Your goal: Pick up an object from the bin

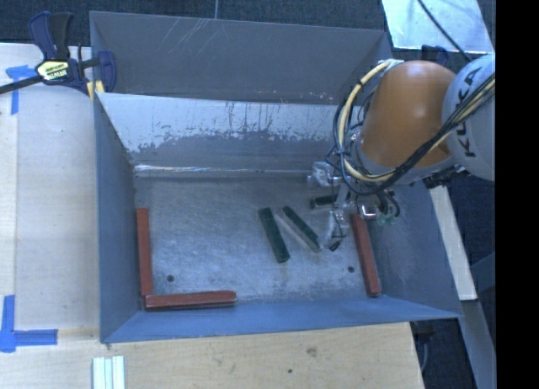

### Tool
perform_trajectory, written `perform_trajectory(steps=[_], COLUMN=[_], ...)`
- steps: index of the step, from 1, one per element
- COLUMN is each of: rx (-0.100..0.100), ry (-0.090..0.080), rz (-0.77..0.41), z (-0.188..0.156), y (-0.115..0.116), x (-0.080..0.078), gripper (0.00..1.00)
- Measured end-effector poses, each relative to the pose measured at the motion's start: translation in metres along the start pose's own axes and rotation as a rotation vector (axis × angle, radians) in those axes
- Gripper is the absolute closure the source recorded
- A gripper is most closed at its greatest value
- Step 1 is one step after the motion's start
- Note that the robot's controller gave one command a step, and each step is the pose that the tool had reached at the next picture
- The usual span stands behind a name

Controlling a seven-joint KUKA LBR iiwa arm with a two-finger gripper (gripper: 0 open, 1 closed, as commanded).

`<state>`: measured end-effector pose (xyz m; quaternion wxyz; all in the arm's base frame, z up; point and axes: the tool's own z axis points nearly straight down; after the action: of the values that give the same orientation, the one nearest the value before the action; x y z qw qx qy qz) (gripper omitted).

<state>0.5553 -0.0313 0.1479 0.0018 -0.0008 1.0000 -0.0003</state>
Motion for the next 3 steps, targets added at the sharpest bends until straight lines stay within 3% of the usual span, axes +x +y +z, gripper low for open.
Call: perform_trajectory(steps=[1,2,3], rx=[0.001,-0.004,-0.004], ry=[0.001,-0.001,-0.003], rz=[-0.056,-0.057,-0.066], z=[0.082,0.078,0.077], y=[-0.040,-0.118,-0.113], x=[-0.058,-0.048,-0.049], gripper=[0.00,0.00,1.00])
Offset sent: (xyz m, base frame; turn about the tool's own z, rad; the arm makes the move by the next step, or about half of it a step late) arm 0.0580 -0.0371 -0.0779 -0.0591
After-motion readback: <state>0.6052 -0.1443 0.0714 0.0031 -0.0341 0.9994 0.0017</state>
